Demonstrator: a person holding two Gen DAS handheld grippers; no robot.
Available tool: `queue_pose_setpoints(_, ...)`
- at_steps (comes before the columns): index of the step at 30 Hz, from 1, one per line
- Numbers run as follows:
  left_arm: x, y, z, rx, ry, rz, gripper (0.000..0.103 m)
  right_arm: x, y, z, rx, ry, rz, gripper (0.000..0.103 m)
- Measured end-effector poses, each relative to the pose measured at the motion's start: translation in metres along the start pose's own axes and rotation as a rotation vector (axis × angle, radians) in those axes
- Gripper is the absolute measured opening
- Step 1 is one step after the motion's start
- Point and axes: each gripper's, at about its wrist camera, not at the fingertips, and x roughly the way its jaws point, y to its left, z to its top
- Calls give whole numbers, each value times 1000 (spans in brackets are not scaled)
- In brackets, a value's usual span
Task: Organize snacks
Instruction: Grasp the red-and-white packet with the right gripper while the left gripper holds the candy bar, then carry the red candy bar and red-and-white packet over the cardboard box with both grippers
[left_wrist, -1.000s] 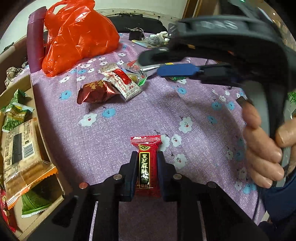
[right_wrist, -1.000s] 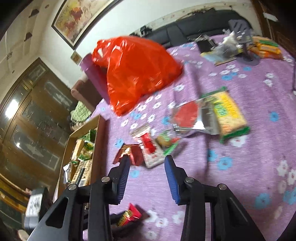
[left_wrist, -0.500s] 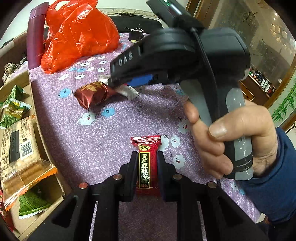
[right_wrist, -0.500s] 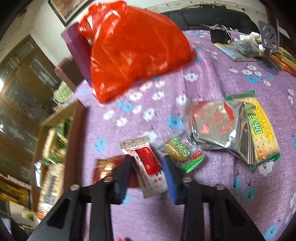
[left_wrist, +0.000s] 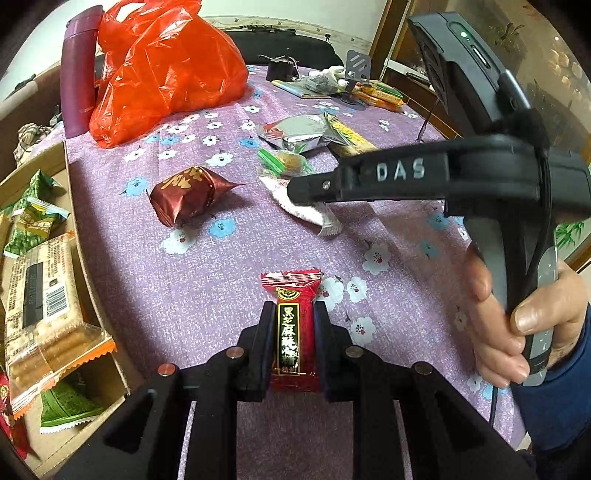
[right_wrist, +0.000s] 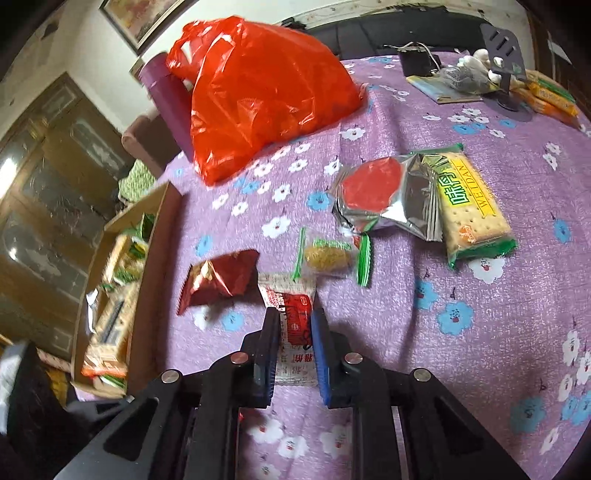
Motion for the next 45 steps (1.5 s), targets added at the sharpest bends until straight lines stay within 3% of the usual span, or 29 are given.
queue_pose_setpoints(2,1,1,1,0,3,3,19,1,3,-1,-28,0,-10,24)
queue_pose_setpoints(6,2,0,2,6,7,14,19,8,6,-3,-74,-1,-56,40)
queue_pose_setpoints(9,3,-2,3,10,2,22,19,9,6,-4,-86,-10,-58,40)
queue_pose_setpoints(11,4,-2,3,7,-3,25,19,9,8,-5,-101,-10,-58,38)
queue_pose_setpoints(12,4,-2,3,6,-4,27,19,9,10,-6,-121,-2,-57,28)
queue_pose_setpoints(15,2,0,2,-9,-8,25,19,5,18,-9,-145,-17,-66,22)
queue_pose_setpoints(23,-12,6,5,-41,-38,27,19,-17,13,-5,-89,-92,-9,21)
queue_pose_setpoints(33,-34,16,11,-65,-87,44,19,-24,16,-4,-41,-99,125,22)
queue_pose_setpoints(45,-82,77,13,-181,-197,88,19,-25,64,3,-60,-79,194,22)
